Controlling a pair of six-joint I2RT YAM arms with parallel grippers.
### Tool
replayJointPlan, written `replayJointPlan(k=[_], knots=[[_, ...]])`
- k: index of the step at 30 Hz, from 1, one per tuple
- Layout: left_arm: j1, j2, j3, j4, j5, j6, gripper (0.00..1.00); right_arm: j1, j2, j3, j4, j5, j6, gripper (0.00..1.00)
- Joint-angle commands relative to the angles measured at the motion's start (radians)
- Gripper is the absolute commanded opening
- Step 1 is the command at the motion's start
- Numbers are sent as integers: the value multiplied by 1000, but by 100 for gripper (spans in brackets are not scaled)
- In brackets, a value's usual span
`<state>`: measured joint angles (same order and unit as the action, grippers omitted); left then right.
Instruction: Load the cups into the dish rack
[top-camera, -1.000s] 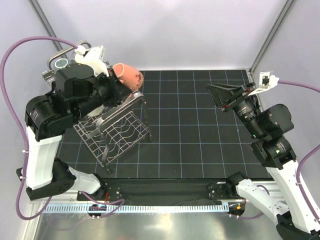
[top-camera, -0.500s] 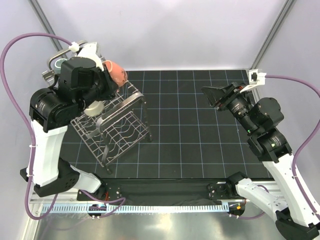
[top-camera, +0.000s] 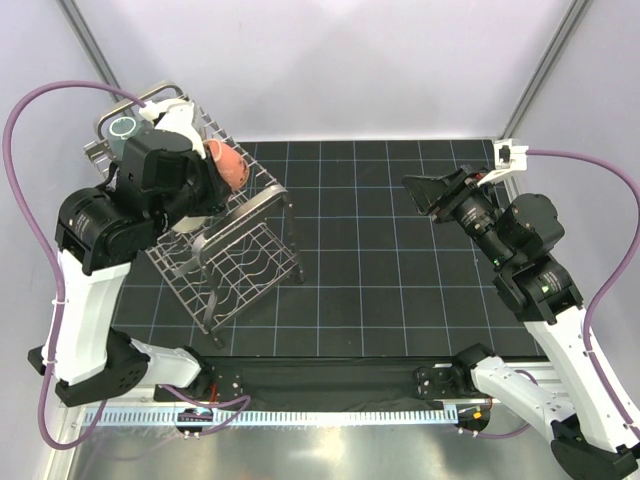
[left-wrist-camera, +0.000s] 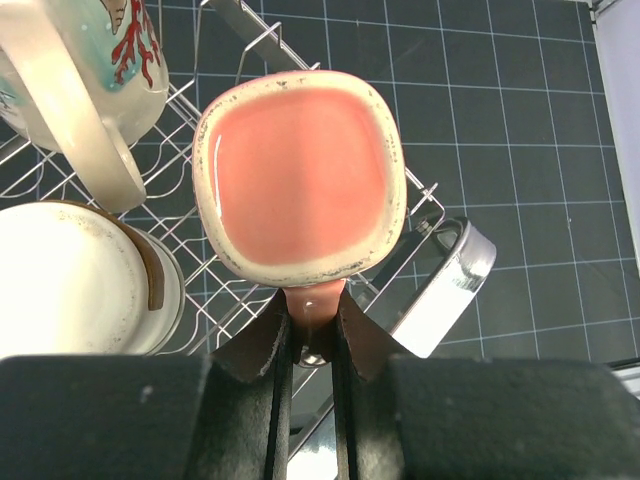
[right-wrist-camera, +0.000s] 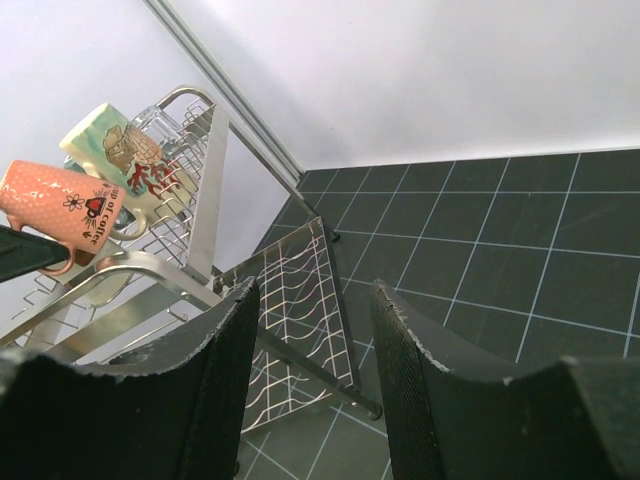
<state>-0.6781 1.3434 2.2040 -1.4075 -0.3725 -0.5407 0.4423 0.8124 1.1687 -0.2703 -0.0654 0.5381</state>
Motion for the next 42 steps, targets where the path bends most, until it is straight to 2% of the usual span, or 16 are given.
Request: replayJointPlan(k=[1,16,32,42], knots=[[6,-10,10,-235,-31,12,0,3,7,22,17,-2,17,51],[9,-13,-38,-252,-60,67,0,3,-2,6,6,6,14,51],[20,-64,-159,-254,-33,48,0,1,18,5,17,-8,17,51],[20,-36,-205,-245,-54,41,0,3,-1,-24,23,-8,23,51]])
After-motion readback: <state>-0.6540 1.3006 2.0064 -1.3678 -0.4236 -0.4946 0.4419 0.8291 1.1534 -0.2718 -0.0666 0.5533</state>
